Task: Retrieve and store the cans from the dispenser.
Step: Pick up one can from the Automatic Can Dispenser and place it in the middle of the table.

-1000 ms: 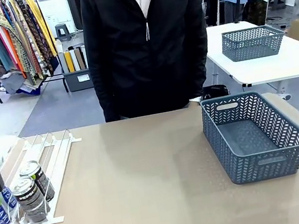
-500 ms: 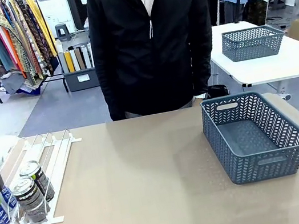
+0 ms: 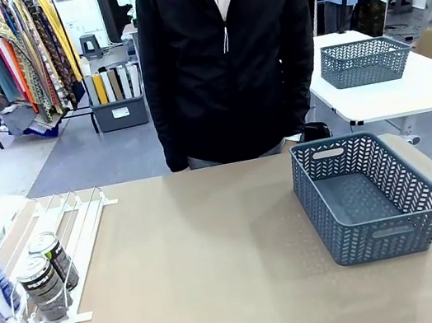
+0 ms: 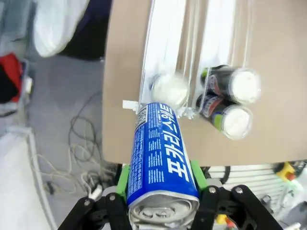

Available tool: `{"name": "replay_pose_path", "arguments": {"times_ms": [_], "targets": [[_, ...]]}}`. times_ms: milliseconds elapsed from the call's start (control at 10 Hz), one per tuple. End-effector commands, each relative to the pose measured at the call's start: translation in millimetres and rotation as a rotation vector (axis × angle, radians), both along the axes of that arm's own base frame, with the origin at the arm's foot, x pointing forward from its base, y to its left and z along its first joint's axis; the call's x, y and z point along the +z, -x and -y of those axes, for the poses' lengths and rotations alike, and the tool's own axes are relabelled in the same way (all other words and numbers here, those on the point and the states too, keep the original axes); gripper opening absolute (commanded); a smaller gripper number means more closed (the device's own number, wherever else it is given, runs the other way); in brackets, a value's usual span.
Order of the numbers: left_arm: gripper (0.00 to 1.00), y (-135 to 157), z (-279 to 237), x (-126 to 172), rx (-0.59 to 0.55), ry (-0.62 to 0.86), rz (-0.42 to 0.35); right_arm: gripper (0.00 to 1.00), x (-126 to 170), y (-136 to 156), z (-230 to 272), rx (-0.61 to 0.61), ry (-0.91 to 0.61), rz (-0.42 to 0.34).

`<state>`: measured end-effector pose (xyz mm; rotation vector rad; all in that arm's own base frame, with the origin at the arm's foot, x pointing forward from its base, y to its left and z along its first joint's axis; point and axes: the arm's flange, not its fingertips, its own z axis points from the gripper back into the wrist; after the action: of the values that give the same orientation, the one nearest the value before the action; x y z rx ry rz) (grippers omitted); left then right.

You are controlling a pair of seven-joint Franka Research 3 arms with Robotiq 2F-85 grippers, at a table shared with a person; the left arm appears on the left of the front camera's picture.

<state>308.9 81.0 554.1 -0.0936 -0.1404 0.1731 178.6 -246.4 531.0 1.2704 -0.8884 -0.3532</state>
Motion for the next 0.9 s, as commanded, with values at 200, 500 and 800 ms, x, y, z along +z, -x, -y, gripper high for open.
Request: {"name": "replay_pose_path", "arguments": {"times_ms": [200,500,800], "targets": [[0.00,42.9,-17.5,89.2,-0.083,0.042,0.309,1.00,4.8,-3.0,1.8,-0.005,0.001,0.039],[0.00,55.9,-19.5,103.3,-0.060,0.019,0.308,1.00,4.8,-3.0,1.8,-0.005,0.001,0.039],[0.00,55.9,-19.5,103.3,-0.060,0.019,0.308,1.00,4.8,-3.0,1.8,-0.005,0.001,0.039]]}}
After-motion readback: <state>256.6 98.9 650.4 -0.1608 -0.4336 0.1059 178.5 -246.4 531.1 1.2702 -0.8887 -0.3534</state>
